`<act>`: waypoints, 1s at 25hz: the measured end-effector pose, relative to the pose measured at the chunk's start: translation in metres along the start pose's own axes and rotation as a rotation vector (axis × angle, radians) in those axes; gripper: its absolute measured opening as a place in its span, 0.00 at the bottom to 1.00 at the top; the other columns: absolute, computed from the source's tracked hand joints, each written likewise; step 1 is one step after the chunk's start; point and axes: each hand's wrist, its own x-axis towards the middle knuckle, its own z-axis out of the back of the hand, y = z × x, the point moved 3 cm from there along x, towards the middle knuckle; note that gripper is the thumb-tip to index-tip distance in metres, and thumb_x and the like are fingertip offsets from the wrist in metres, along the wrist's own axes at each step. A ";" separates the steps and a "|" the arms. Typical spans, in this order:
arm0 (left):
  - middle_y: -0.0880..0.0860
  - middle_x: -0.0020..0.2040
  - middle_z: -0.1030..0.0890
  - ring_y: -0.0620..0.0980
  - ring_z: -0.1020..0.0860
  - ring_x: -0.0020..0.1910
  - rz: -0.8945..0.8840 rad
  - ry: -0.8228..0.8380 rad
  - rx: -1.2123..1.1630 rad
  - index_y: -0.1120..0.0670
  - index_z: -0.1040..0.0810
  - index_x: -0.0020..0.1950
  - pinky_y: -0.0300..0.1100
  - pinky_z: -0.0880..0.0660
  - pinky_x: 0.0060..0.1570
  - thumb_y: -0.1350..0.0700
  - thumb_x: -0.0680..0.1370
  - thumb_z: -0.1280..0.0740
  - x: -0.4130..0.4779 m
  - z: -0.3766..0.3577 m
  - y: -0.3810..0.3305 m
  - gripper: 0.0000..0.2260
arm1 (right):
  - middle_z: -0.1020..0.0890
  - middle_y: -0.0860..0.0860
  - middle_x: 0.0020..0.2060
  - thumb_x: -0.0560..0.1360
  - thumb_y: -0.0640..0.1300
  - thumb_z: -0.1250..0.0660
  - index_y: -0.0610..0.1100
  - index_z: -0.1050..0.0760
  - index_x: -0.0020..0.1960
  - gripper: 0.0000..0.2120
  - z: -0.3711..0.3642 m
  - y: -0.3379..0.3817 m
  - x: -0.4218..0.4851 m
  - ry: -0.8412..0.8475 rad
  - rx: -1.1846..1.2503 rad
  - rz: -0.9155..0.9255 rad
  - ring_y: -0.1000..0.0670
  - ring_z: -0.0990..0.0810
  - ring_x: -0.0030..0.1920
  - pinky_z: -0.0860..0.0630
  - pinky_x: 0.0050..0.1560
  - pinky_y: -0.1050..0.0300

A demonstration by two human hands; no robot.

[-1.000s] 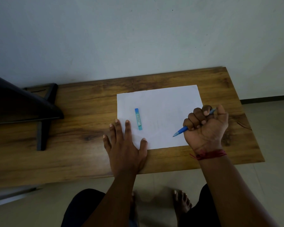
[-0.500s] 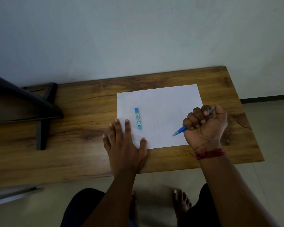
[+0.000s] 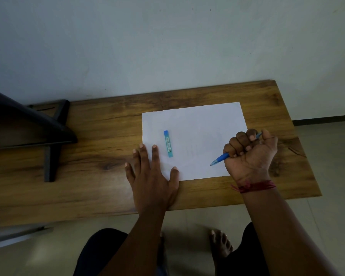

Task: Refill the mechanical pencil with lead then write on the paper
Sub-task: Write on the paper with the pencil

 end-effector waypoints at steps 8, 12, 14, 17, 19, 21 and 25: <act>0.56 0.80 0.49 0.58 0.52 0.78 0.003 0.005 0.004 0.48 0.49 0.78 0.59 0.54 0.75 0.32 0.74 0.50 0.002 -0.001 0.000 0.37 | 0.39 0.54 0.20 0.78 0.54 0.49 0.46 0.36 0.30 0.21 0.000 -0.001 0.000 0.019 -0.016 0.018 0.55 0.44 0.21 0.45 0.25 0.63; 0.56 0.80 0.49 0.58 0.51 0.78 0.002 -0.003 0.006 0.48 0.48 0.78 0.59 0.55 0.74 0.32 0.74 0.50 0.001 -0.001 0.001 0.37 | 0.39 0.54 0.20 0.74 0.52 0.46 0.46 0.36 0.29 0.16 -0.001 0.000 0.000 0.027 -0.027 0.016 0.55 0.44 0.22 0.45 0.24 0.63; 0.56 0.80 0.48 0.58 0.51 0.78 0.001 -0.008 0.007 0.48 0.48 0.78 0.59 0.55 0.74 0.32 0.74 0.49 0.001 -0.001 0.001 0.37 | 0.39 0.54 0.20 0.76 0.53 0.47 0.46 0.36 0.29 0.19 -0.002 -0.001 0.000 0.039 -0.026 0.015 0.55 0.44 0.22 0.45 0.25 0.63; 0.55 0.80 0.49 0.58 0.51 0.78 0.003 -0.003 0.009 0.48 0.48 0.78 0.59 0.54 0.75 0.32 0.74 0.49 0.002 -0.002 0.001 0.37 | 0.38 0.53 0.20 0.78 0.53 0.50 0.46 0.35 0.29 0.22 -0.002 -0.002 0.000 0.035 -0.030 0.016 0.55 0.43 0.21 0.46 0.26 0.63; 0.55 0.80 0.49 0.58 0.51 0.78 0.003 -0.002 0.009 0.48 0.48 0.78 0.59 0.54 0.75 0.32 0.74 0.50 0.002 -0.002 0.001 0.37 | 0.38 0.53 0.20 0.78 0.52 0.50 0.46 0.36 0.29 0.21 -0.002 -0.001 0.000 0.027 -0.033 0.009 0.55 0.43 0.21 0.45 0.25 0.63; 0.55 0.80 0.48 0.58 0.51 0.78 0.002 -0.002 0.008 0.48 0.48 0.78 0.59 0.54 0.74 0.31 0.73 0.51 0.001 -0.001 0.001 0.37 | 0.38 0.53 0.20 0.78 0.52 0.49 0.46 0.36 0.30 0.20 -0.002 -0.001 0.000 0.030 -0.028 0.003 0.55 0.43 0.21 0.45 0.25 0.63; 0.55 0.80 0.49 0.58 0.51 0.78 0.000 0.000 0.006 0.48 0.49 0.78 0.59 0.55 0.74 0.31 0.74 0.50 0.001 -0.001 0.001 0.37 | 0.38 0.54 0.20 0.79 0.54 0.50 0.46 0.35 0.29 0.22 -0.001 -0.002 0.001 0.044 -0.017 0.005 0.55 0.45 0.23 0.46 0.26 0.63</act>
